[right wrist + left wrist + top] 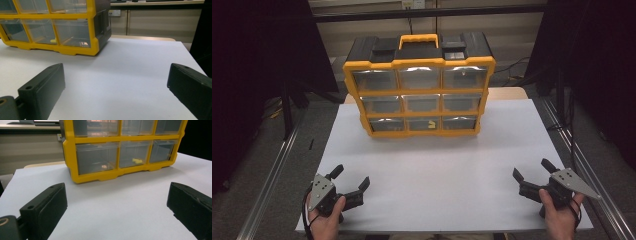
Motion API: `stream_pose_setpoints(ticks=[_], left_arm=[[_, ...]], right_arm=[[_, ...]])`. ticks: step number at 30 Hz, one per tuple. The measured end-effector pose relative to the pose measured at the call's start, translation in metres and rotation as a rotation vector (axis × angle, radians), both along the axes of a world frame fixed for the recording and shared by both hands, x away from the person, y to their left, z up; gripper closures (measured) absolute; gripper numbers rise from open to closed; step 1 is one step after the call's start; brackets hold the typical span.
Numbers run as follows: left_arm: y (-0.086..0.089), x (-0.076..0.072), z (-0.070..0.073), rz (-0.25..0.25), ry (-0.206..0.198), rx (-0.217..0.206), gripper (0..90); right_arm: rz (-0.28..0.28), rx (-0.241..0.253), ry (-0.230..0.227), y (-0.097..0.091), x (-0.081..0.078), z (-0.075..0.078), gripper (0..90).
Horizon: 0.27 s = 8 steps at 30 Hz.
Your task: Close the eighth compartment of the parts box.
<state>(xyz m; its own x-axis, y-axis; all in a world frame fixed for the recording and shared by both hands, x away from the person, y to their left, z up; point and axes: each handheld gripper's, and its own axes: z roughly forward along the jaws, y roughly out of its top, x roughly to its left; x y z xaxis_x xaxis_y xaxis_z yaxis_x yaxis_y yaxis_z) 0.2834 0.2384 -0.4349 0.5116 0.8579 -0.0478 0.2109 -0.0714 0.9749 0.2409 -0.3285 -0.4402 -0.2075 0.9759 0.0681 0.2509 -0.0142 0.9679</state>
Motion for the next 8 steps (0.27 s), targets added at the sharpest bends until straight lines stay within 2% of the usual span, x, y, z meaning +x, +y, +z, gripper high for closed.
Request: stream_pose_setpoints(ticks=[2,4,8], left_arm=[[0.0007,-0.0005,-0.0003,-0.001,0.002,0.012,3.0],[-0.0001,-0.0005,-0.0001,-0.003,-0.002,0.004,2.9],[0.0,-0.0008,0.0,-0.004,-0.001,0.019,3.0]], right_arm=[[-0.01,0.0,-0.008,-0.0028,-0.0045,0.0003,0.6],[-0.002,-0.01,-0.022,-0.0047,-0.0076,-0.0001,0.4],[-0.002,-0.016,-0.032,-0.0048,-0.0068,-0.0004,0.4]])
